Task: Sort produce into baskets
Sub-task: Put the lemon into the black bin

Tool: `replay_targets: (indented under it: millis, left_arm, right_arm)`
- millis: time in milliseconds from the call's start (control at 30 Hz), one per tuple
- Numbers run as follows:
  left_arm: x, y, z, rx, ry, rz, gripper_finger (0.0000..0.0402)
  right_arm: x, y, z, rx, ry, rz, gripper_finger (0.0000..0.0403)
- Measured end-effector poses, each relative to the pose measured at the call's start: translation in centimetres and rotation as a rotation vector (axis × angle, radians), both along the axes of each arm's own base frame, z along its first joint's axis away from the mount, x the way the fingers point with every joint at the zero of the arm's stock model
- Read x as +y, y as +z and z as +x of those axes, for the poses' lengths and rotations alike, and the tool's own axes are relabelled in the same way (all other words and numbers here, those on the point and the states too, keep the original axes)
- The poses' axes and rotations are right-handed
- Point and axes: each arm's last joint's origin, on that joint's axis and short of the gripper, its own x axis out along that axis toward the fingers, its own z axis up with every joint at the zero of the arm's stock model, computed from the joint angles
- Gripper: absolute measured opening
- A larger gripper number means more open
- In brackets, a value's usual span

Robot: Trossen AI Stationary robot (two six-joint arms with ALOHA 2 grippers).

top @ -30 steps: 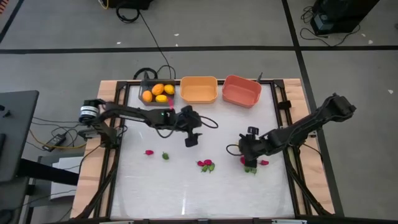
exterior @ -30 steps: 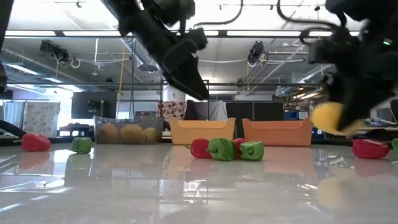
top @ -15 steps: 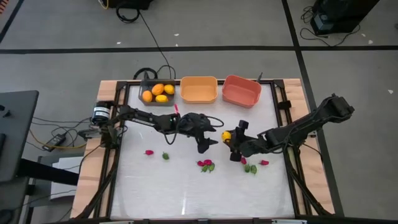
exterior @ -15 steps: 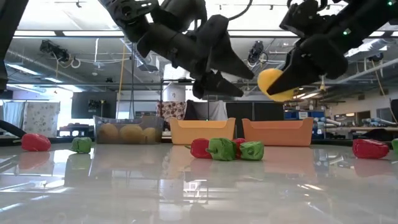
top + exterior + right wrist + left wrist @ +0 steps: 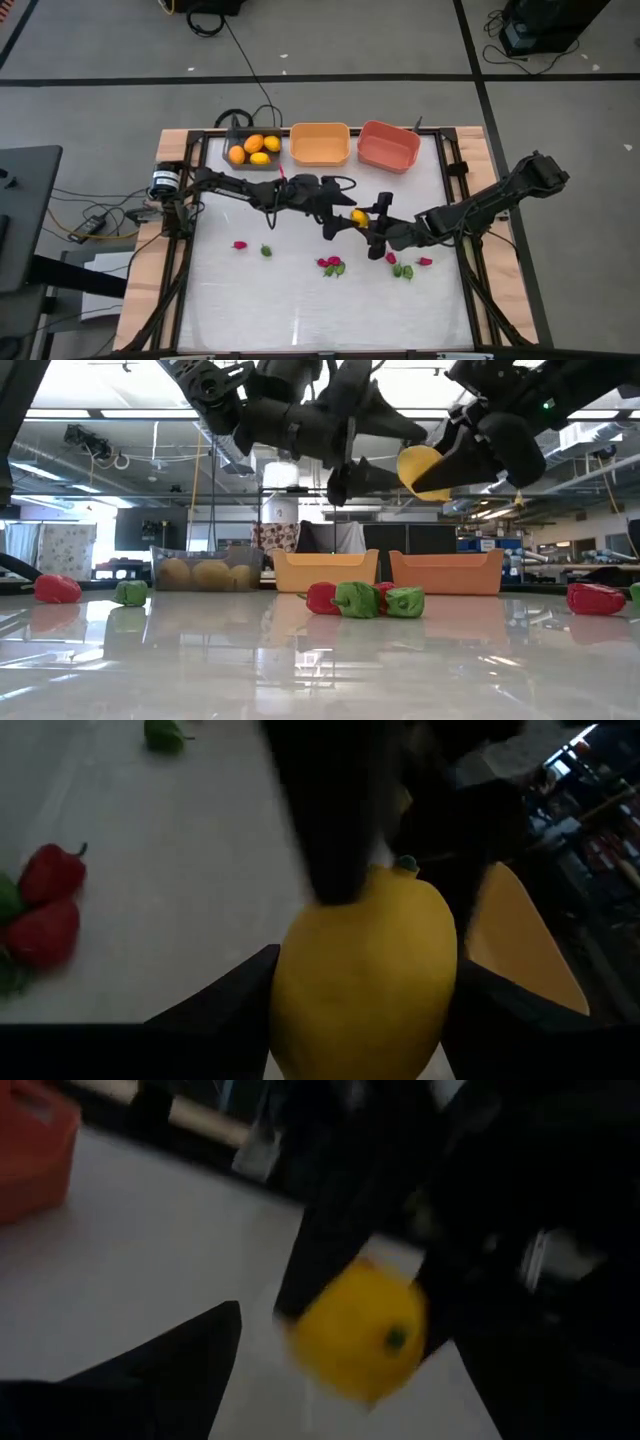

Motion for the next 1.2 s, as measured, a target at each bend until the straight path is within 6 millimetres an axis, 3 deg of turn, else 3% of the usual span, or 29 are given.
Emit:
replay_targets:
  millis: [500, 633, 967, 1100, 1200]
  left_arm:
    - [0.3, 0.0, 0.4, -0.02, 0.025, -0.079, 0.0375]
    - [0.4, 0.0, 0.4, -0.02, 0.001, -0.103, 0.0345]
    - [1.1, 0.0, 0.3, -0.014, -0.028, -0.139, 0.021]
    - [2.0, 0.0, 0.2, 0.005, -0.03, -0.152, 0.0209]
    - [3.8, -0.1, -0.5, 0.07, -0.059, -0.174, 0.0209]
  right_arm:
    - [-0.4, 0.8, 0.6, -0.059, 0.015, -0.037, 0.024]
    - [-0.4, 0.8, 0.6, -0.06, 0.015, -0.041, 0.024]
    - [-0.5, 0.9, 0.7, -0.059, 0.023, -0.06, 0.0241]
    - [-0.5, 0.9, 0.7, -0.084, -0.005, -0.012, 0.0252]
    - [-0.5, 0.8, 0.6, -0.111, -0.057, 0.037, 0.0276]
